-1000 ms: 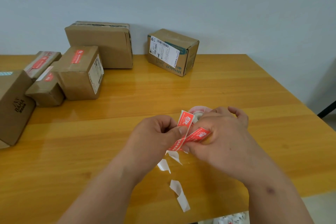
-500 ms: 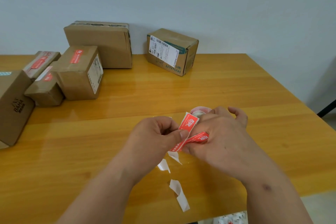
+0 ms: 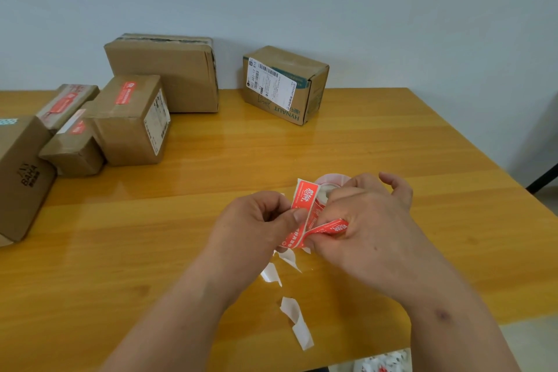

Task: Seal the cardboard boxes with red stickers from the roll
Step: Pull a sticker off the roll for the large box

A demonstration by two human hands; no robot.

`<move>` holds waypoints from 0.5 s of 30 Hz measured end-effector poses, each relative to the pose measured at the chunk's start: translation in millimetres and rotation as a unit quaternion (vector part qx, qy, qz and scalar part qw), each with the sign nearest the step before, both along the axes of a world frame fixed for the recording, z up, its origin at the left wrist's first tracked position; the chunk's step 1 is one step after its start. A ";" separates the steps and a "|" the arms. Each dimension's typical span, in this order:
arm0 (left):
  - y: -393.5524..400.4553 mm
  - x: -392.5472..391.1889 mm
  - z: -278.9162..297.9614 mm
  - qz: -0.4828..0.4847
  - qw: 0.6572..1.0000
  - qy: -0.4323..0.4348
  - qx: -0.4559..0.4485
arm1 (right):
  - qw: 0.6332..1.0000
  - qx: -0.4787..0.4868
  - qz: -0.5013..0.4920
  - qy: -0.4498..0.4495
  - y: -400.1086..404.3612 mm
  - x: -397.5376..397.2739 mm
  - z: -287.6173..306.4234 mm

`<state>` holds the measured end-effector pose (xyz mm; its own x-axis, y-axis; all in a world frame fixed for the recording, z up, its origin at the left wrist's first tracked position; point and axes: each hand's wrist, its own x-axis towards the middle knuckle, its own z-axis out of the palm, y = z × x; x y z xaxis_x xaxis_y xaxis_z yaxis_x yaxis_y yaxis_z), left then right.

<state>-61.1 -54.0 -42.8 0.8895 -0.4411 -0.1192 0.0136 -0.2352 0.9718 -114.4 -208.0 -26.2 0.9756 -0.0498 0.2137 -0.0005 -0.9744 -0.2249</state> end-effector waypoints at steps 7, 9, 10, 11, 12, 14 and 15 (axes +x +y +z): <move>6.7 2.4 5.6 -0.045 0.999 -0.014 0.026 | 1.000 0.012 0.007 0.007 -1.2 -1.4 2.3; 4.9 2.5 4.3 -0.023 0.999 -0.020 0.029 | 1.000 0.006 0.013 0.007 -1.1 -1.7 2.6; 3.8 2.2 3.6 -0.014 0.999 -0.020 0.026 | 1.000 0.007 0.015 0.004 -1.2 -1.5 2.8; 2.5 1.9 2.8 -0.008 1.000 -0.018 0.023 | 1.000 0.009 0.014 0.001 -1.2 -1.3 2.9; 1.7 1.9 1.4 -0.002 1.000 -0.016 0.020 | 1.000 0.010 0.013 -0.003 -1.4 -1.1 2.8; 0.3 2.4 -1.8 0.009 1.000 -0.011 0.016 | 1.000 0.013 0.010 -0.009 -1.6 -0.3 2.4; -0.2 2.6 -3.1 0.016 1.000 -0.009 0.012 | 1.000 0.013 0.009 -0.012 -1.7 0.2 2.5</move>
